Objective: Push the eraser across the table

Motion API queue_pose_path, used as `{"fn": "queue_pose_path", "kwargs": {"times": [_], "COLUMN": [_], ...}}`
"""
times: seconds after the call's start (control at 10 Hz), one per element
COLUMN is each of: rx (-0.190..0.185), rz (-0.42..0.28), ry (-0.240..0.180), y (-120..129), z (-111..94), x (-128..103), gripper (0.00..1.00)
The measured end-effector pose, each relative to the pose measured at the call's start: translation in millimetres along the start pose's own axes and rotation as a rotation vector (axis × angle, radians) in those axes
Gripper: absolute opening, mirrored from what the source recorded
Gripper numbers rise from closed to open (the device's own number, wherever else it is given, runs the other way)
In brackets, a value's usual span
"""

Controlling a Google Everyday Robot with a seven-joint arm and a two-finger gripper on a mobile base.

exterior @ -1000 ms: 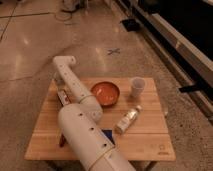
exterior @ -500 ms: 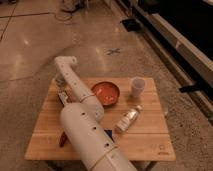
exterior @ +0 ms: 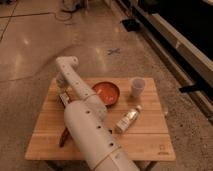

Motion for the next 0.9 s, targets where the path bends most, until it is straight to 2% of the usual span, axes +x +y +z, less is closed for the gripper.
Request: {"fn": "queue_pose_path", "kwargs": {"times": [0.4,0.9], "rx": [0.003,0.022], "rz": [0.021,0.008], "ry": [-0.017,-0.055], "y": [4,-7], "z": [-4,-3], "x": [-18,-52], "gripper": [0.0,0.0]}}
